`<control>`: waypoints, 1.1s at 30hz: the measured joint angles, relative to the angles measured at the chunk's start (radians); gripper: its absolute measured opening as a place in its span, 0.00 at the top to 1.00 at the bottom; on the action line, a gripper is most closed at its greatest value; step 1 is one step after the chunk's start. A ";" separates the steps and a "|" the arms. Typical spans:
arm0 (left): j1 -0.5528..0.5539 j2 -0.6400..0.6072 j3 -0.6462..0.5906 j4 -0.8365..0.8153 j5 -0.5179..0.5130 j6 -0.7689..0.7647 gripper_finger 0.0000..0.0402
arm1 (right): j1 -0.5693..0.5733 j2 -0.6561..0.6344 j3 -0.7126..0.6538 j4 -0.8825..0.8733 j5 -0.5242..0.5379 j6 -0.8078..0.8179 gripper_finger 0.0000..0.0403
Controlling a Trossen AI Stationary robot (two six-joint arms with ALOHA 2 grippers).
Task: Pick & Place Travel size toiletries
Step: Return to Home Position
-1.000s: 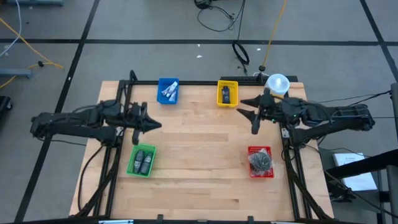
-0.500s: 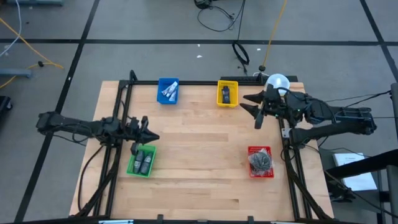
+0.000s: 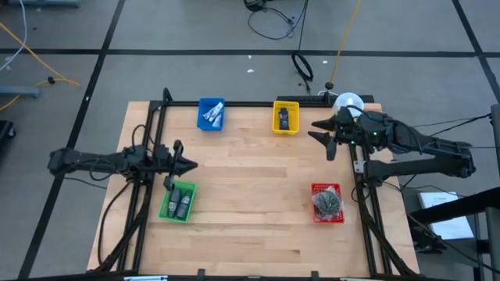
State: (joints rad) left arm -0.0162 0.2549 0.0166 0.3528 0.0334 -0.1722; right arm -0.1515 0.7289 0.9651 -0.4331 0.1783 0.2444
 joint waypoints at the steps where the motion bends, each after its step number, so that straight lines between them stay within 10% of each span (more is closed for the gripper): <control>1: 0.005 -0.004 0.000 -0.006 0.003 0.007 1.00 | -0.007 -0.032 -0.031 0.006 0.000 0.007 0.58; 18: 0.017 -0.008 0.000 0.001 0.018 0.013 0.97 | -0.015 -0.512 -0.758 0.588 -0.047 0.258 0.58; 33: 0.016 -0.007 0.000 0.019 0.018 -0.039 0.95 | -0.017 -0.645 -0.942 0.742 -0.186 0.294 0.58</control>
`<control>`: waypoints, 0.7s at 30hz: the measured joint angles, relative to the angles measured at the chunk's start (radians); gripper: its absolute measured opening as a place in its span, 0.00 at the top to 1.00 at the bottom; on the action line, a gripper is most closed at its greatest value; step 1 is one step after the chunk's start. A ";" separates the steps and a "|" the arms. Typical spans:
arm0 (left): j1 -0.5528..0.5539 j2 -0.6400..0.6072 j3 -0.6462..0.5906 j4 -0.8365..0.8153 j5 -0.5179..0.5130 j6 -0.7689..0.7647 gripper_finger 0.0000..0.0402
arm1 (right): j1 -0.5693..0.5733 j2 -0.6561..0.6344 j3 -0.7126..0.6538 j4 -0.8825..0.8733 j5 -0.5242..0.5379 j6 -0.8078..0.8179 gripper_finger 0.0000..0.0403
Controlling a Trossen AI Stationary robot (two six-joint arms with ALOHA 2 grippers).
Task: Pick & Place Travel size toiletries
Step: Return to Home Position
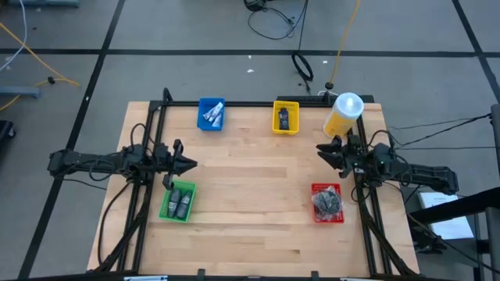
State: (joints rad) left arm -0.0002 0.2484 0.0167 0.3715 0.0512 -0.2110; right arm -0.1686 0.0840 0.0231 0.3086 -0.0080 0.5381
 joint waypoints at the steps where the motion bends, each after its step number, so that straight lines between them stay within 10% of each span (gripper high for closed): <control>1: 0.000 0.000 0.000 0.000 0.000 0.003 0.95 | -0.001 0.001 0.000 -0.034 0.009 -0.013 0.58; 21: 0.000 0.000 0.000 -0.001 0.000 -0.003 0.95 | 0.000 0.004 -0.003 -0.266 -0.045 0.023 0.58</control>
